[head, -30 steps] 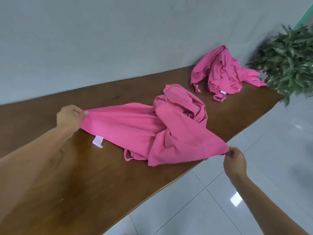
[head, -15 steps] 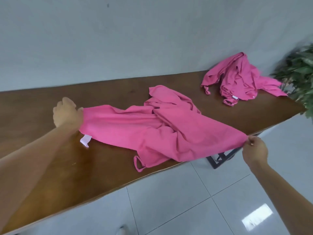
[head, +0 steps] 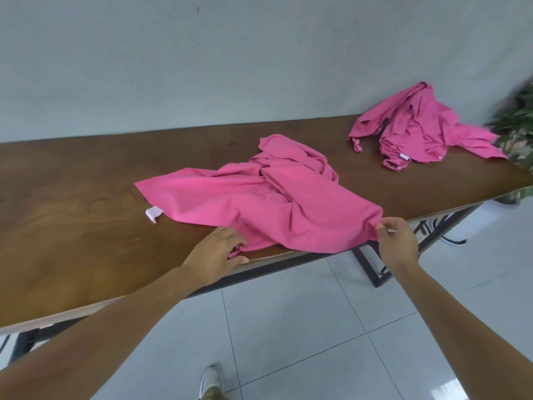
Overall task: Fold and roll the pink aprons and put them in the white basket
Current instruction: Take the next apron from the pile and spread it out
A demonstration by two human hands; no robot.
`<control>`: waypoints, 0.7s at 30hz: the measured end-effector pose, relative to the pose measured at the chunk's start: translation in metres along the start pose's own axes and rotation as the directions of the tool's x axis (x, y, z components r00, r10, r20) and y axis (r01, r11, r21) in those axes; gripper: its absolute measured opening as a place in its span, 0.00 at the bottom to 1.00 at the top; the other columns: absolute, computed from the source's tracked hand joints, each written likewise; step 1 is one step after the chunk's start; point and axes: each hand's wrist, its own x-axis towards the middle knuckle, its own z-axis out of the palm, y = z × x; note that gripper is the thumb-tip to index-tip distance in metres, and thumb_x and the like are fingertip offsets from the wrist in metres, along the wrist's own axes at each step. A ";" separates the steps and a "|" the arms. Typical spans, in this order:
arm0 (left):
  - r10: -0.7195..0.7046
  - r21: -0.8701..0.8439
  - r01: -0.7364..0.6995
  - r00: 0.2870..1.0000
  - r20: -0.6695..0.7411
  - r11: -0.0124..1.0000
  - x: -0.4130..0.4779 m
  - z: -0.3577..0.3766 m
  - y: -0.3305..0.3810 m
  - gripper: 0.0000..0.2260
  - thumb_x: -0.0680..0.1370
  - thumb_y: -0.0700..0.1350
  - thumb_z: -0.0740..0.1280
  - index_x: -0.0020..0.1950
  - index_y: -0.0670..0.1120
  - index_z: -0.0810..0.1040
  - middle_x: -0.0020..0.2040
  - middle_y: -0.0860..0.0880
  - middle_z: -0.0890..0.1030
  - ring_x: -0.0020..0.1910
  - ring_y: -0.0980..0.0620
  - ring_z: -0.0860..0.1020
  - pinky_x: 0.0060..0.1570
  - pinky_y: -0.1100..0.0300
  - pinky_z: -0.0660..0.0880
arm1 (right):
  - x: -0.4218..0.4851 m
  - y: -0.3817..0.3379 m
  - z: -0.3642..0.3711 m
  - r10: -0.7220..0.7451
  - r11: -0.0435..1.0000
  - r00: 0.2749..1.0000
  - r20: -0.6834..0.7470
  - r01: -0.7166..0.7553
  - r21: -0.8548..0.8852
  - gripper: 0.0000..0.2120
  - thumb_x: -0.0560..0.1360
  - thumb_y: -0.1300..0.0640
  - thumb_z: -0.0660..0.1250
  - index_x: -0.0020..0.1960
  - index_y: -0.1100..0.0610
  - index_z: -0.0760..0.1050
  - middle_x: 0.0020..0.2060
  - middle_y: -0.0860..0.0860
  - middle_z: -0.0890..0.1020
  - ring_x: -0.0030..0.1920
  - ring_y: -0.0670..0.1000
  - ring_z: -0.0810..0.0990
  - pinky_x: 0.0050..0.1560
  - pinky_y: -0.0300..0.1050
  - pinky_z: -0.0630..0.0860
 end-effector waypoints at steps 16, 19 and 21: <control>-0.259 -0.199 0.221 0.948 -0.187 0.955 -0.042 -0.070 0.042 0.01 0.81 0.44 0.69 0.51 0.50 0.79 0.41 0.61 0.80 0.43 0.61 0.78 0.43 0.66 0.71 | -0.094 -0.067 0.050 -0.657 0.726 0.731 0.187 0.680 -0.107 0.09 0.81 0.56 0.65 0.61 0.57 0.76 0.57 0.52 0.77 0.58 0.53 0.71 0.57 0.48 0.70; -0.298 -0.260 0.237 0.928 -0.225 0.936 -0.049 -0.102 0.050 0.01 0.81 0.44 0.70 0.49 0.49 0.79 0.36 0.61 0.81 0.37 0.56 0.79 0.40 0.63 0.73 | -0.132 -0.103 0.074 -0.744 0.625 0.612 0.266 0.779 -0.043 0.12 0.80 0.53 0.67 0.61 0.55 0.76 0.57 0.50 0.77 0.59 0.52 0.72 0.58 0.47 0.70; -0.323 -0.340 0.232 0.915 -0.243 0.911 -0.054 -0.125 0.052 0.02 0.80 0.44 0.70 0.48 0.49 0.79 0.37 0.55 0.82 0.35 0.52 0.80 0.44 0.59 0.76 | -0.154 -0.129 0.089 -0.795 0.557 0.539 0.279 0.830 -0.018 0.16 0.78 0.51 0.69 0.63 0.56 0.75 0.59 0.50 0.77 0.60 0.52 0.71 0.61 0.46 0.69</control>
